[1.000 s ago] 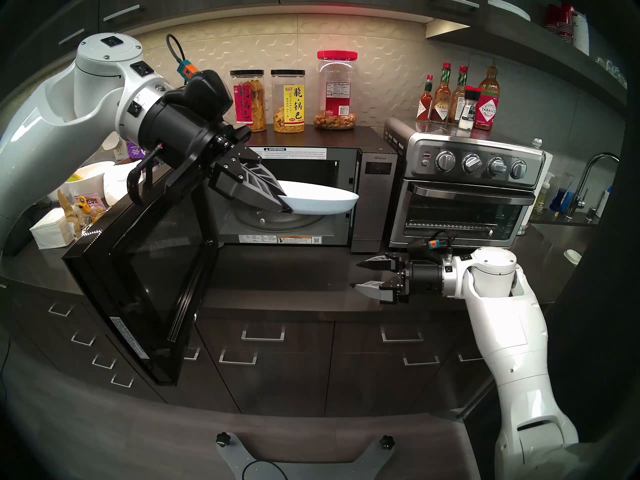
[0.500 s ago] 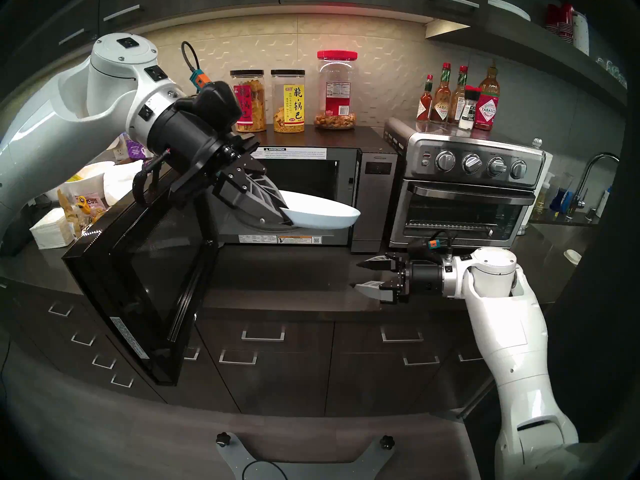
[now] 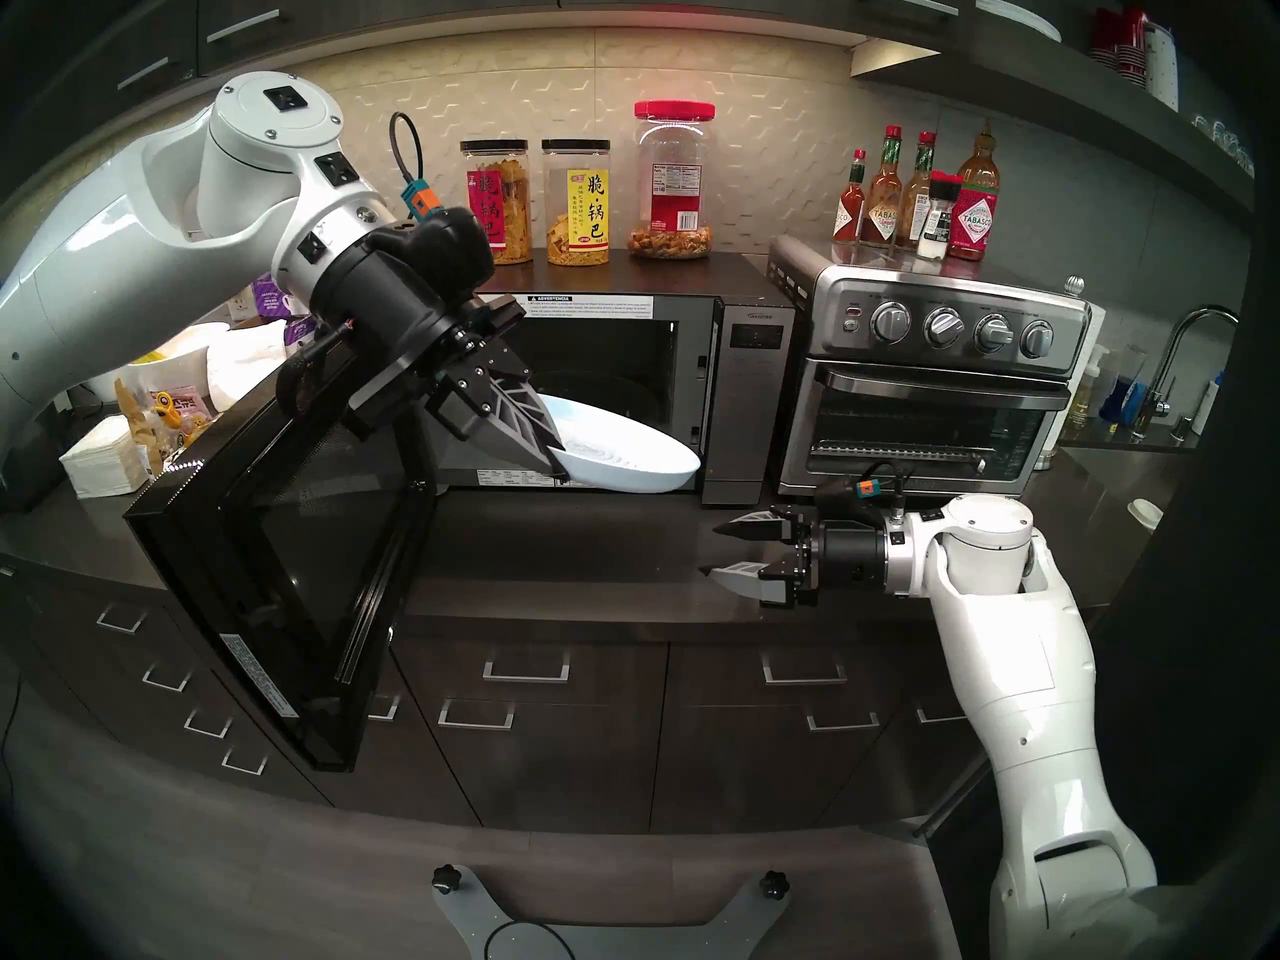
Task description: Open the microwave, put the plate inside, and close the door
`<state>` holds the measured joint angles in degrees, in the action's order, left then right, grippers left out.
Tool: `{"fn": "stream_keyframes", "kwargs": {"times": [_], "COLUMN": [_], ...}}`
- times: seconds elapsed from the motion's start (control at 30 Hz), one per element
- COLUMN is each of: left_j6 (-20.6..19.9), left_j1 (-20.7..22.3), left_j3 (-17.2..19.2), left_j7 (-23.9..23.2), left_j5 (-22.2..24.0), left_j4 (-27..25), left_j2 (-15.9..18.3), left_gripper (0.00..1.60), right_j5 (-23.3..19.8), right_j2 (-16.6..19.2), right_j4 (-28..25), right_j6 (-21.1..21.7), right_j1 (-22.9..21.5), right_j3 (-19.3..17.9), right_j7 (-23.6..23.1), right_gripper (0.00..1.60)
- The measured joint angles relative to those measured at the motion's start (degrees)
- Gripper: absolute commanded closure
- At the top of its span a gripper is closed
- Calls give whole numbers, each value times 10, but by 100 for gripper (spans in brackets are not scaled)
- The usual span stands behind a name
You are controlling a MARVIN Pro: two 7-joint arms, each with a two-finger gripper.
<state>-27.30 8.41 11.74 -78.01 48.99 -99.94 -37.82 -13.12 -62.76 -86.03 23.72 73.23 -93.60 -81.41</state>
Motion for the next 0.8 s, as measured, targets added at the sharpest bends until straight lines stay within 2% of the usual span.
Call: {"fn": "stream_keyframes", "kwargs": {"times": [0.37, 0.8], "left_j6": [18, 28], "left_j1": [16, 17], "left_j3": [-15, -23], "left_j7": [-18, -27], "left_j5": [-31, -40], "left_j4": [16, 17], "left_j2": [-12, -22], "left_gripper": [160, 160], "right_j5": [0, 0], "right_j2": [0, 0], "right_j4": [0, 0], "right_j6": [0, 0], "right_j1": [0, 0], "right_j3": [0, 0], "right_j7": [0, 0], "right_gripper": [0, 0]}}
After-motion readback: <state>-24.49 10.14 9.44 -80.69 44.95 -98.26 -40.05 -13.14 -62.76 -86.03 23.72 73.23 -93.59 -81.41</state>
